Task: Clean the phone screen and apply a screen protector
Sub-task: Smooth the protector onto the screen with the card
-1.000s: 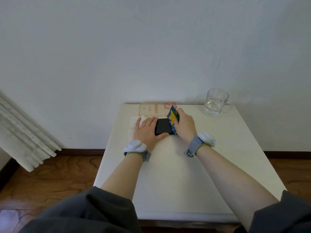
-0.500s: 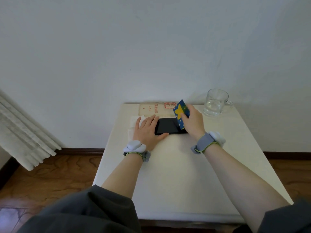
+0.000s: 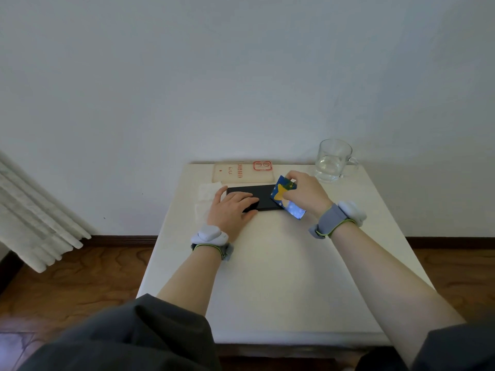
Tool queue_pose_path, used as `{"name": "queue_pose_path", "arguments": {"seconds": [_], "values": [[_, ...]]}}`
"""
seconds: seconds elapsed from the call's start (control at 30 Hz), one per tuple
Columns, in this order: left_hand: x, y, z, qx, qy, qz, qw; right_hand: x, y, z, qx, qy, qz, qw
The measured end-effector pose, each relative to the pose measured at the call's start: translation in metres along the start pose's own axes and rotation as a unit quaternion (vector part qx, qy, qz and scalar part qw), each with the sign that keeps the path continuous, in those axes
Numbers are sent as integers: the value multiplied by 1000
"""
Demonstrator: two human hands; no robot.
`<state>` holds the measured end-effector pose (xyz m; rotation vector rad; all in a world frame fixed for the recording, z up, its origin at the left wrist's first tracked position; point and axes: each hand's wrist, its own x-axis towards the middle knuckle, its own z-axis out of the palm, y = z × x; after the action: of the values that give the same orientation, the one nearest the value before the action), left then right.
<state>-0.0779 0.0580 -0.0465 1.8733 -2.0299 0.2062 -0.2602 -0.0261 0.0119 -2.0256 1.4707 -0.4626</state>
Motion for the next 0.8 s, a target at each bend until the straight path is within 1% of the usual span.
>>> {"name": "queue_pose_path", "arguments": {"seconds": [0.13, 0.2, 0.33, 0.43, 0.5, 0.57, 0.67, 0.8], "values": [[0, 0, 1, -14, 14, 1, 1000, -3, 1, 2, -32, 12, -18, 999], [1, 0, 1, -15, 25, -2, 1000, -2, 0, 0, -73, 15, -42, 996], [0, 0, -2, -17, 10, -7, 1000, -2, -8, -2, -166, 27, -79, 983], [0, 1, -2, -17, 2, -7, 1000, -3, -14, 0, -233, 17, -105, 967], [0, 1, -2, -16, -1, -7, 1000, -2, -15, 1, -258, 10, -114, 959], [1, -1, -1, -16, 6, -4, 1000, 0, -14, 3, -258, 6, -112, 960], [1, -2, 0, -13, 14, -5, 1000, 4, -13, 3, -228, -12, -84, 970], [1, -2, 0, -19, 7, -4, 1000, 5, -16, 8, -201, -40, -69, 976]]}}
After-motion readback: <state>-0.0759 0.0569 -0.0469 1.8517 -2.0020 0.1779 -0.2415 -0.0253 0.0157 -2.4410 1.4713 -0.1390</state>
